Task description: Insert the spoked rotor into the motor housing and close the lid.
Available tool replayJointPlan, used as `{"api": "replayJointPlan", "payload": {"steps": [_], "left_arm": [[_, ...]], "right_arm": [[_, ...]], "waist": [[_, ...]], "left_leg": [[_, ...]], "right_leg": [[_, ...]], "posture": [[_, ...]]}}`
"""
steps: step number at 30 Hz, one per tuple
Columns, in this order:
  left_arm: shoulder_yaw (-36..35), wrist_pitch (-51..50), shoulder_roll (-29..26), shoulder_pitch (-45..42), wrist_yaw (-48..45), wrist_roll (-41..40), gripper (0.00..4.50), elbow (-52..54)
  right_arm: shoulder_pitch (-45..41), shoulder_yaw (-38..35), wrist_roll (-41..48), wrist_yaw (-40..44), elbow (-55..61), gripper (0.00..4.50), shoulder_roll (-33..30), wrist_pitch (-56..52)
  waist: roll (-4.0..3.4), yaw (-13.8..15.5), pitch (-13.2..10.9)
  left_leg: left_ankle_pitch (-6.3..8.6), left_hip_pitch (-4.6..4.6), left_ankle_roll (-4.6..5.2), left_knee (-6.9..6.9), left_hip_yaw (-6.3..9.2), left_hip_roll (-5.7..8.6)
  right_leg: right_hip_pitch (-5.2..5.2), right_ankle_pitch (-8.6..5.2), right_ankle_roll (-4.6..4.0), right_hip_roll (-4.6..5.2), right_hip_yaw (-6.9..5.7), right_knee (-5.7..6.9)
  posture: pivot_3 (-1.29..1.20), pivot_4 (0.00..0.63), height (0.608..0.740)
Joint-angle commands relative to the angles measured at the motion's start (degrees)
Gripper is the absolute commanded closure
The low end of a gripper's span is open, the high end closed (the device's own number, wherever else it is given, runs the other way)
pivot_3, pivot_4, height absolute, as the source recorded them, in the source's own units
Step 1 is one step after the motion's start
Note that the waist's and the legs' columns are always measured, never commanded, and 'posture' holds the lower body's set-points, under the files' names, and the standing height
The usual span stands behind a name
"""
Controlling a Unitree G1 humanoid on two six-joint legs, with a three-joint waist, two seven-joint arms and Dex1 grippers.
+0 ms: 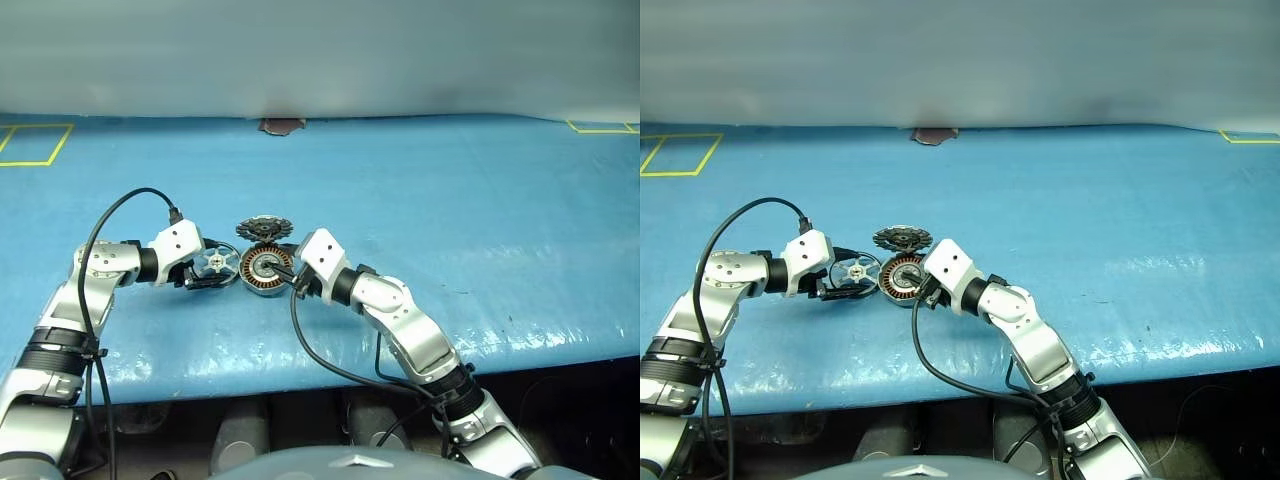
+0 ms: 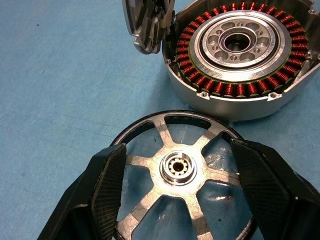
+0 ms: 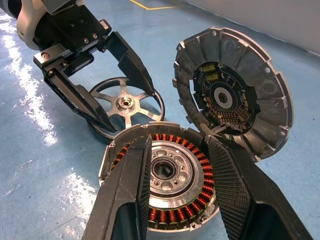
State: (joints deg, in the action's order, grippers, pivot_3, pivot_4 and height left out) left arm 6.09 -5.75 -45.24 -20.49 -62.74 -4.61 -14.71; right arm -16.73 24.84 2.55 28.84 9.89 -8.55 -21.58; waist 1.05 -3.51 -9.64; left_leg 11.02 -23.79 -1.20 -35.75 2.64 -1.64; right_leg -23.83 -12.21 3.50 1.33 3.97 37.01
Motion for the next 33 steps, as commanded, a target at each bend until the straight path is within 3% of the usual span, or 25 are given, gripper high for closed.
{"api": "replayJointPlan", "payload": {"steps": [1, 2, 5, 8, 25, 33], "left_arm": [[-0.29, -0.8, -0.42, 0.15, -0.18, 0.25, 0.89, -0.68], [-0.29, -1.0, -0.72, 0.27, -0.22, 0.39, 0.89, -0.86], [-0.06, -1.18, -1.28, 0.71, -0.52, 0.64, 1.49, -0.76], [0.22, -1.89, -1.69, 1.17, -1.07, 0.68, 2.4, -0.22], [-0.02, -4.48, -2.66, 3.68, -0.65, 1.08, 2.4, -0.15], [-3.42, -9.61, -0.45, 3.5, 1.17, -3.03, 2.4, -0.32]], "right_arm": [[-0.04, -1.02, 0.25, -0.6, 1.33, 2.62, 0.82, 0.68], [-0.07, -1.24, 0.26, -0.96, 1.19, 2.62, 0.98, 0.7], [-0.22, -1.51, 0.3, -1.36, 0.89, 2.62, 1.26, 0.72], [-0.28, -1.56, 0.26, -1.67, 0.78, 2.62, 1.52, 0.68], [-0.38, -1.88, 0.11, -2.5, 0.74, 2.62, 1.75, 0.74], [-0.33, -2.0, 0.37, -2.54, 0.83, 2.62, 2.05, 1.04]], "waist": [[0.0, 0.0, 0.0], [0.0, 0.0, 0.0], [0.0, -0.01, 0.0], [0.0, -0.03, 0.01], [-0.05, -0.28, 0.05], [-0.05, -0.19, 0.07]], "left_leg": [[0.0, 0.0, 0.0, -0.01, 0.0, 0.0], [0.0, 0.0, 0.0, -0.02, 0.0, 0.0], [0.0, 0.01, 0.0, -0.04, 0.0, 0.0], [0.0, 0.06, 0.0, -0.05, 0.0, 0.0], [0.0, 0.14, 0.0, -0.09, -0.01, -0.02], [0.0, 0.15, 0.0, -0.16, 0.01, -0.02]], "right_leg": [[0.0, 0.0, 0.0, 0.0, 0.0, 0.01], [0.01, 0.0, 0.0, 0.0, 0.0, 0.01], [0.02, 0.0, 0.0, 0.0, 0.0, 0.02], [0.06, 0.0, 0.0, 0.0, 0.01, 0.04], [0.08, -0.02, -0.02, -0.01, 0.03, 0.13], [0.1, -0.02, -0.02, -0.02, 0.02, 0.22]], "posture": [[0.0, 0.15, 0.74], [0.0, 0.15, 0.74], [0.0, 0.15, 0.74], [0.0, 0.15, 0.74], [0.0, 0.15, 0.74], [0.0, 0.15, 0.74]]}}
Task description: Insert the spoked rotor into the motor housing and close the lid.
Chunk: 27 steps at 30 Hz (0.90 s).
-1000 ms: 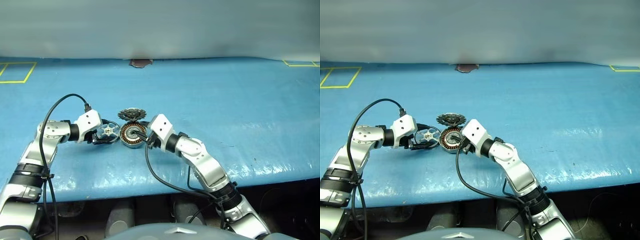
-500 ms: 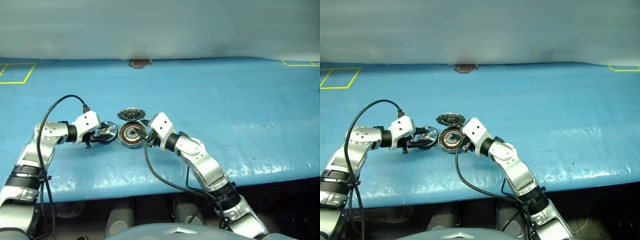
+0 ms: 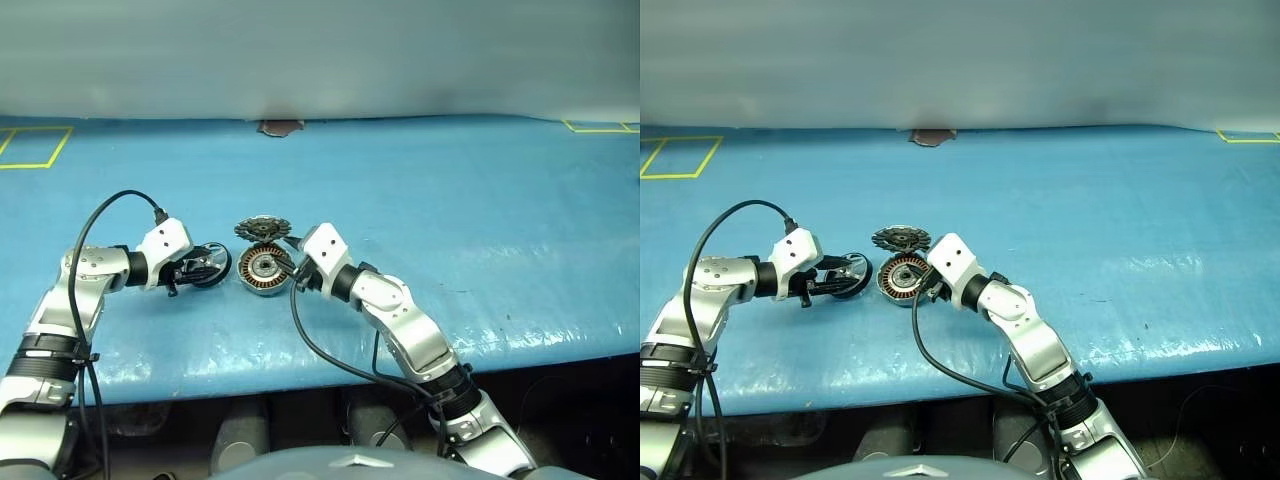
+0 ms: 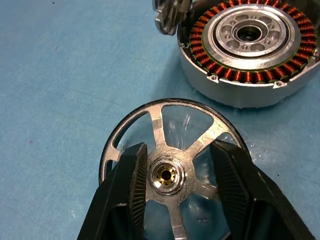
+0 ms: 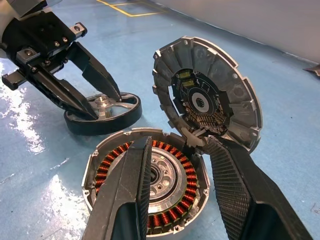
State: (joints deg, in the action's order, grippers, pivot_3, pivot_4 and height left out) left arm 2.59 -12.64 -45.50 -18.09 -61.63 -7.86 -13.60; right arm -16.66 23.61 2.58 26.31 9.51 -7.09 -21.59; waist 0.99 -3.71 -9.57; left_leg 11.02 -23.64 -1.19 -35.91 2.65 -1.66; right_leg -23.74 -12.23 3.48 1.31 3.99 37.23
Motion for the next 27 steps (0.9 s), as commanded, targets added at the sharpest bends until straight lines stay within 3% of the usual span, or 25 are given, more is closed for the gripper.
{"api": "replayJointPlan", "payload": {"steps": [1, 5, 7, 27], "left_arm": [[0.06, -3.69, -0.15, 1.07, -0.01, -0.08, 2.4, -1.48], [0.3, -5.09, -0.31, 1.02, -1.21, -0.8, 2.4, -1.46], [0.42, -5.15, -0.46, 0.98, -0.94, -0.6, 2.02, -1.31], [-6.15, -10.97, -0.4, 0.53, 1.19, -6.36, 2.02, 0.08]], "right_arm": [[-0.43, -0.86, 0.31, -0.05, 1.13, 2.62, 0.63, 1.14], [-0.41, -1.08, 0.38, -0.11, 1.11, 2.62, 0.86, 1.12], [-0.42, -1.16, 0.32, -0.11, 1.07, 2.62, 0.88, 1.17], [-0.52, -1.34, 0.1, -0.27, 0.73, 2.62, 1.1, 1.33]], "waist": [[0.0, -0.02, 0.0], [0.0, -0.12, 0.01], [0.0, -0.13, 0.01], [0.02, -0.2, 0.0]], "left_leg": [[0.0, 0.0, 0.0, -0.01, 0.0, 0.0], [0.0, 0.05, 0.0, -0.01, -0.02, 0.0], [0.0, 0.05, 0.0, 0.0, -0.02, -0.01], [0.0, -0.02, 0.0, 0.02, -0.01, -0.03]], "right_leg": [[0.01, 0.0, 0.0, 0.0, 0.0, 0.0], [0.02, 0.0, 0.0, 0.0, 0.02, 0.02], [0.01, -0.01, -0.01, 0.0, 0.02, 0.02], [-0.07, -0.01, -0.03, -0.03, 0.02, 0.02]], "posture": [[0.0, 0.15, 0.74], [0.0, 0.15, 0.74], [0.0, 0.15, 0.74], [0.0, 0.15, 0.74]]}}
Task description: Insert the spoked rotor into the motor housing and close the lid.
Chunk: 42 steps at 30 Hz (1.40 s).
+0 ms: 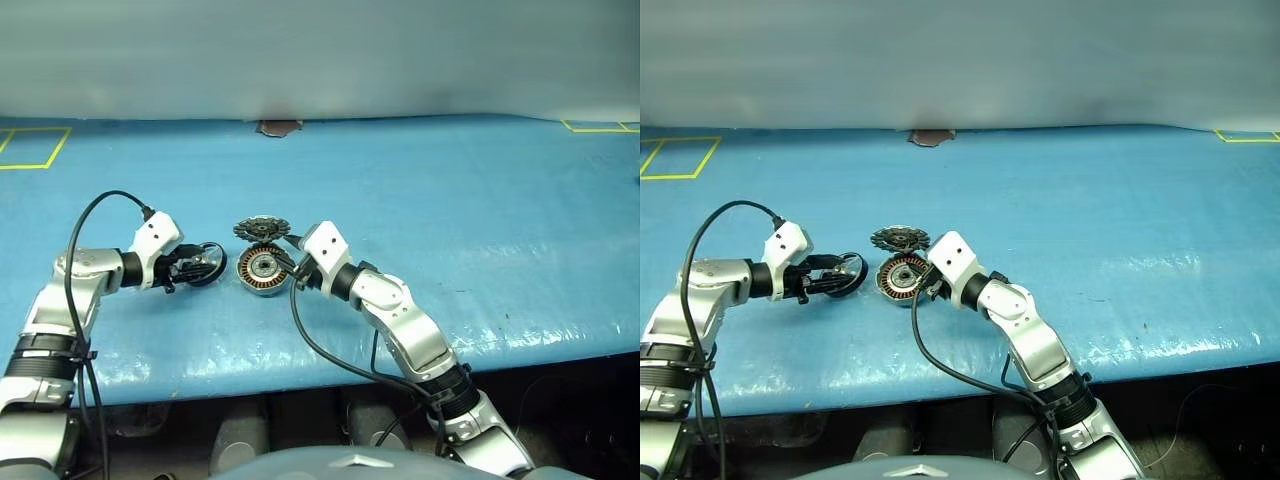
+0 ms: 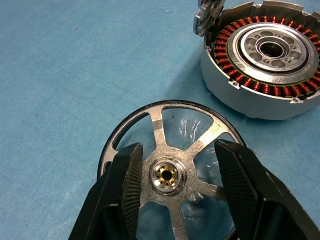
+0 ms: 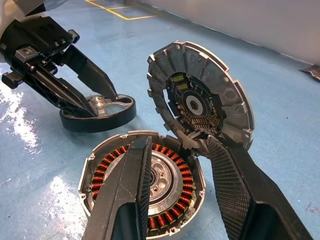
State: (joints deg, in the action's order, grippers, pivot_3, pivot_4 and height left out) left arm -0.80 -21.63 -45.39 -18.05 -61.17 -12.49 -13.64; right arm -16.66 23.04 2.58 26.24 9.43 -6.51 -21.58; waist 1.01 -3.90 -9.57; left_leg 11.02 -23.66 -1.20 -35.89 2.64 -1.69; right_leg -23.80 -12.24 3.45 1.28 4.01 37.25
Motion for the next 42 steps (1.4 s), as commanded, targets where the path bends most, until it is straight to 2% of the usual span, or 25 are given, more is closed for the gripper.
{"api": "replayJointPlan", "payload": {"steps": [1, 6, 13, 19, 26, 31, 36, 42], "left_arm": [[-2.85, -2.25, -0.68, 0.67, 0.77, -1.77, 2.02, 0.39], [-4.51, -4.86, -0.06, 1.26, 1.12, -4.54, 2.02, 1.86], [-2.0, -4.06, -1.0, 1.3, 1.44, -2.2, 2.02, 1.43], [-1.71, -2.18, -0.86, 0.9, -0.53, -2.72, 3.35, 1.67], [-3.44, 2.09, -2.15, 0.31, -9.25, -6.87, 3.35, 3.03], [-2.84, 4.29, -2.84, -1.91, -12.97, -7.24, 3.35, 2.07], [-1.31, 7.03, -3.16, -3.64, -13.51, -4.68, 3.35, 0.36], [-1.46, 2.83, -3.36, -2.84, -12.92, -5.78, 3.35, -0.55]], "right_arm": [[-0.56, -0.71, 0.05, -0.17, 0.76, 2.62, 0.5, 1.38], [-0.63, -0.76, 0.05, -0.26, 0.57, 2.62, 0.69, 1.48], [-0.68, -0.8, 0.06, -0.33, 0.44, 2.62, 0.85, 1.49], [-0.23, -1.03, 0.16, -0.14, 1.08, 2.62, 0.33, 1.42], [2.63, -5.09, 1.0, 0.82, 2.17, 2.62, -4.09, 2.28], [2.39, -3.75, -0.43, 0.76, 1.45, 2.62, -4.42, 2.41], [2.36, -3.44, -0.74, 0.29, 1.39, 2.62, -3.43, 2.5], [2.71, -3.79, -0.91, 0.08, 1.93, 2.62, -3.63, 2.24]], "waist": [[0.0, 0.03, 0.0], [0.01, 0.1, -0.01], [0.02, 0.13, -0.01], [0.01, 0.2, -0.01], [0.02, 0.81, -0.01], [0.05, 0.57, -0.03], [0.05, 0.46, -0.03], [0.06, 0.44, -0.04]], "left_leg": [[0.0, -0.03, 0.0, 0.0, 0.0, 0.0], [0.0, -0.05, 0.0, 0.0, 0.01, 0.01], [0.0, -0.04, 0.0, 0.0, 0.02, 0.01], [0.0, -0.01, 0.0, 0.0, 0.02, 0.02], [0.0, -0.14, -0.01, 0.01, 0.01, 0.08], [0.0, -0.15, 0.0, 0.03, 0.02, 0.02], [0.0, -0.15, 0.0, 0.04, 0.01, 0.03], [0.0, -0.17, 0.0, 0.03, 0.01, 0.04]], "right_leg": [[-0.02, 0.0, 0.0, 0.0, 0.0, 0.0], [-0.02, 0.0, 0.0, 0.02, -0.01, -0.01], [-0.01, 0.0, 0.0, 0.01, -0.02, -0.01], [0.01, 0.0, -0.01, 0.02, -0.02, -0.01], [0.0, 0.0, 0.01, 0.11, -0.04, -0.17], [-0.04, 0.01, 0.02, 0.03, -0.04, -0.17], [-0.03, 0.01, 0.02, 0.03, -0.03, -0.17], [-0.04, 0.02, 0.03, 0.04, -0.03, -0.19]], "posture": [[0.0, 0.15, 0.74], [0.0, 0.15, 0.74], [0.0, 0.15, 0.74], [0.0, 0.15, 0.74], [0.0, 0.15, 0.74], [0.0, 0.15, 0.74], [0.0, 0.15, 0.74], [0.0, 0.15, 0.74]]}}
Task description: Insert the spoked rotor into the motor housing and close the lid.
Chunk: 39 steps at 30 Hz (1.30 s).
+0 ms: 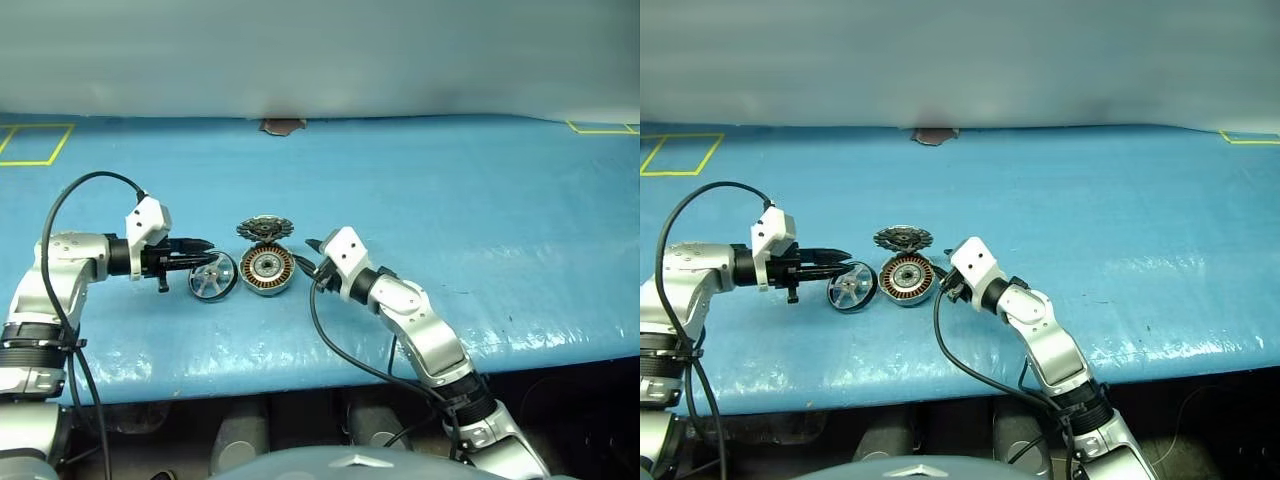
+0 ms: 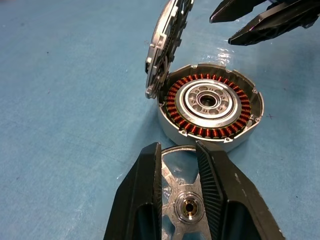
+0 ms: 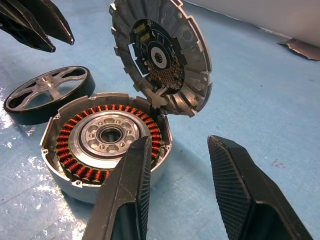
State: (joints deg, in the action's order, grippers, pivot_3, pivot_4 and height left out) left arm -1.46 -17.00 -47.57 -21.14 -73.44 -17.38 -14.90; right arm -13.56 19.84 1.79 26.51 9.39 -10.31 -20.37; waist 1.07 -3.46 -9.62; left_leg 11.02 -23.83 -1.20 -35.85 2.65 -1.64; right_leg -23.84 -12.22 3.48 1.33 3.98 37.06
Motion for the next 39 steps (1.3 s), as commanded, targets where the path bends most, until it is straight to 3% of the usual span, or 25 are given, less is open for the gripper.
{"api": "replayJointPlan", "payload": {"steps": [1, 3, 6, 21, 39], "left_arm": [[-0.83, -2.38, -1.29, 0.58, -1.0, -1.18, 3.35, 1.0], [-0.87, -3.14, -1.58, 1.24, -1.33, -1.38, 3.35, 1.65], [-1.16, -2.8, -2.57, 3.46, -0.7, -0.58, 2.8, 2.88], [0.51, -7.01, -2.27, 5.23, 7.26, 2.3, 2.8, 4.33], [0.93, -9.82, -0.64, 3.65, 5.38, -0.4, 2.8, 4.65]], "right_arm": [[-0.38, -0.56, -0.13, -0.23, 2.0, 2.62, 0.14, 1.0], [-0.38, -0.49, -0.17, -0.35, 2.01, 2.62, 0.21, 0.95], [-0.34, -0.39, -0.19, -0.33, 1.98, 2.62, 0.37, 0.88], [-0.53, 0.12, -0.68, -0.32, 1.03, 2.62, 1.49, 1.22], [-0.07, -0.16, -1.03, -0.4, 1.3, 2.62, 1.6, 0.77]], "waist": [[0.0, -0.01, 0.0], [0.0, -0.02, 0.0], [0.0, -0.14, 0.0], [0.0, 0.03, -0.01], [0.0, 0.05, 0.0]], "left_leg": [[0.0, 0.0, 0.0, 0.0, 0.0, 0.0], [0.0, 0.0, 0.0, 0.0, 0.0, -0.01], [0.0, 0.01, 0.0, 0.0, 0.0, -0.01], [0.0, 0.01, 0.0, 0.0, 0.0, -0.01], [0.0, 0.02, 0.0, -0.02, 0.0, -0.01]], "right_leg": [[0.0, 0.0, 0.0, 0.0, 0.0, 0.0], [0.0, 0.0, 0.0, 0.0, 0.0, 0.0], [0.0, 0.0, 0.0, 0.0, 0.0, 0.0], [0.0, 0.0, -0.01, 0.0, 0.0, 0.01], [0.01, 0.0, 0.0, 0.0, -0.01, 0.02]], "posture": [[0.0, 0.15, 0.74], [0.0, 0.15, 0.74], [0.0, 0.15, 0.74], [0.0, 0.15, 0.74], [0.0, 0.15, 0.74]]}}
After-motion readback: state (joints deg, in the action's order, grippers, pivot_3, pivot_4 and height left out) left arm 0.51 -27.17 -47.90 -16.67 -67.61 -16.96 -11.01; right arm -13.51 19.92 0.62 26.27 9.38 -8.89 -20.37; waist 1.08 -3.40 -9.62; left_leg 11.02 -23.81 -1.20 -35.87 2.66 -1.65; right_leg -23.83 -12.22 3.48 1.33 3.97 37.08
